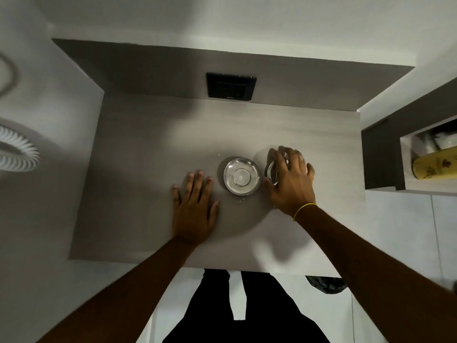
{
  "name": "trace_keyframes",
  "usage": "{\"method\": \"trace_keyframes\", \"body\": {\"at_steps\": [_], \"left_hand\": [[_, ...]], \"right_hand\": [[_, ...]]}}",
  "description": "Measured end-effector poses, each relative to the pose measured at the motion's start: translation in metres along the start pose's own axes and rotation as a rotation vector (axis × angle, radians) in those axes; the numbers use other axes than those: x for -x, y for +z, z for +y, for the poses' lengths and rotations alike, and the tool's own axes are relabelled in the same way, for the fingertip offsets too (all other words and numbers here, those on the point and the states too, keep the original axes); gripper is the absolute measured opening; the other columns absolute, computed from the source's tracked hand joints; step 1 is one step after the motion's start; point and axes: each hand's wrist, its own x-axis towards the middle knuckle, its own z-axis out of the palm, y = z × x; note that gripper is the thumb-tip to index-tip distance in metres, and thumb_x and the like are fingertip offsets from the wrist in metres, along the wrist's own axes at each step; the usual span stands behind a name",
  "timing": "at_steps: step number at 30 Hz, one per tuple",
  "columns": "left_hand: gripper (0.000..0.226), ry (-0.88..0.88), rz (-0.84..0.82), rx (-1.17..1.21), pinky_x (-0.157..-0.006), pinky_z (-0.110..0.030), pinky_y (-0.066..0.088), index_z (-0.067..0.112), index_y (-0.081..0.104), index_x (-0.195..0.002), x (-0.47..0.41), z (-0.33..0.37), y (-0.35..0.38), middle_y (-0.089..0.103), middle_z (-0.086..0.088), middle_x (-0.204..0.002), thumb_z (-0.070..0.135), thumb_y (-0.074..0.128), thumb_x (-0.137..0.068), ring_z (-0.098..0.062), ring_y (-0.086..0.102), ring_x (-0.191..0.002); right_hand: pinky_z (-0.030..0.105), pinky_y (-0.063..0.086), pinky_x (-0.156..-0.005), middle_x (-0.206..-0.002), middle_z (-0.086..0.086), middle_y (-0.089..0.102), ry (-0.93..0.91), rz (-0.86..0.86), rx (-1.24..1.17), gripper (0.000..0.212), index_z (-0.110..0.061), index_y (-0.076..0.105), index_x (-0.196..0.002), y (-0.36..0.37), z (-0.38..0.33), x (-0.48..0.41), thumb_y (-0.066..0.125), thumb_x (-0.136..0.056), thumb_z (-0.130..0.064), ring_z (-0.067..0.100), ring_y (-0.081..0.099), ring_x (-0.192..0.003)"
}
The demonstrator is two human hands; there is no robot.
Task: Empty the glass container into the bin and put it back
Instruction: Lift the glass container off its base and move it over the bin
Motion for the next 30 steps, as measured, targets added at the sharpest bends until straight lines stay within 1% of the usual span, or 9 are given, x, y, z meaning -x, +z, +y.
{"method": "trace_keyframes", "body": {"at_steps": [3, 7, 11, 13, 17, 20, 22, 25, 30], "left_hand": [[0.067, 0.031, 0.002, 0.103, -0.130, -0.071, 0.017, 0.014, 0.041, -0.166, 0.007, 0.007, -0.005, 0.029, -0.012, -0.179, 0.047, 0.047, -0.108, -0.030, 0.014, -0.170], [0.069, 0.365, -0.037, 0.127, -0.125, -0.071, 0.031, 0.018, 0.037, -0.167, 0.045, 0.046, -0.009, 0.030, -0.008, -0.179, 0.047, 0.050, -0.105, -0.025, 0.013, -0.169], [0.067, 0.682, -0.133, 0.089, -0.135, -0.058, 0.014, 0.019, 0.038, -0.166, 0.059, 0.109, -0.001, 0.030, -0.007, -0.180, 0.047, 0.051, -0.106, -0.030, 0.020, -0.169], [0.066, 0.772, -0.135, 0.031, -0.135, -0.060, 0.017, 0.020, 0.039, -0.161, 0.048, 0.140, 0.011, 0.044, -0.006, -0.172, 0.049, 0.056, -0.105, -0.029, 0.030, -0.165], [0.055, 0.863, -0.112, 0.035, -0.131, -0.057, 0.019, 0.021, 0.050, -0.138, 0.016, 0.186, 0.029, 0.068, -0.004, -0.145, 0.047, 0.072, -0.094, -0.029, 0.045, -0.146], [0.044, 0.933, -0.110, 0.107, -0.124, -0.054, 0.031, 0.019, 0.050, -0.133, -0.007, 0.191, 0.036, 0.068, -0.007, -0.137, 0.041, 0.062, -0.097, -0.032, 0.050, -0.136], [0.048, 0.970, -0.188, 0.130, -0.125, -0.058, 0.034, 0.016, 0.055, -0.141, -0.018, 0.187, 0.037, 0.062, -0.008, -0.146, 0.041, 0.064, -0.101, -0.033, 0.053, -0.141], [0.063, 0.976, -0.336, 0.035, -0.128, -0.061, 0.031, 0.018, 0.046, -0.163, -0.021, 0.183, 0.032, 0.040, -0.005, -0.174, 0.045, 0.054, -0.106, -0.029, 0.031, -0.165], [0.060, 1.022, -0.329, -0.056, -0.132, -0.061, 0.021, 0.020, 0.049, -0.162, -0.018, 0.185, 0.030, 0.026, -0.002, -0.181, 0.043, 0.049, -0.107, -0.027, 0.020, -0.169]], "right_hand": [[0.056, 0.046, -0.102, -0.153, 0.008, 0.054, -0.090, 0.056, -0.035, 0.066, -0.023, 0.046, -0.154, -0.006, -0.017, -0.008, 0.062, -0.094, -0.047, 0.036, 0.050, -0.139], [0.049, 0.051, -0.095, -0.143, 0.011, 0.064, -0.210, -0.046, -0.032, 0.056, -0.018, 0.058, -0.149, -0.007, -0.036, -0.027, 0.065, -0.094, -0.022, 0.041, 0.067, -0.117], [0.047, 0.059, -0.092, -0.146, 0.011, 0.062, -0.245, -0.140, -0.080, 0.062, -0.015, 0.063, -0.145, -0.006, -0.042, -0.041, 0.075, -0.085, -0.008, 0.044, 0.072, -0.110], [0.046, 0.059, -0.093, -0.142, 0.012, 0.064, -0.240, -0.127, -0.105, 0.063, -0.016, 0.063, -0.145, -0.007, -0.037, -0.044, 0.074, -0.084, -0.007, 0.044, 0.072, -0.111], [0.045, 0.059, -0.094, -0.131, 0.012, 0.073, -0.164, -0.034, -0.228, 0.050, -0.016, 0.069, -0.136, -0.017, -0.020, -0.043, 0.064, -0.086, -0.007, 0.043, 0.072, -0.111], [0.034, 0.058, -0.083, -0.110, 0.009, 0.080, -0.078, 0.095, -0.423, 0.034, -0.014, 0.077, -0.115, -0.033, 0.007, -0.030, 0.063, -0.085, -0.005, 0.038, 0.074, -0.098], [0.037, 0.061, -0.083, -0.102, 0.006, 0.082, -0.009, 0.149, -0.596, 0.031, -0.012, 0.080, -0.108, -0.046, 0.034, -0.013, 0.068, -0.081, -0.002, 0.030, 0.076, -0.092], [0.036, 0.063, -0.085, -0.102, 0.000, 0.081, 0.134, 0.177, -0.810, 0.035, -0.015, 0.079, -0.112, -0.058, 0.086, 0.027, 0.074, -0.079, -0.002, 0.019, 0.076, -0.091], [0.045, 0.068, -0.073, -0.107, 0.003, 0.076, 0.437, 0.255, -1.043, 0.049, -0.021, 0.072, -0.119, -0.052, 0.201, 0.130, 0.080, -0.080, 0.007, 0.027, 0.077, -0.095]]}}
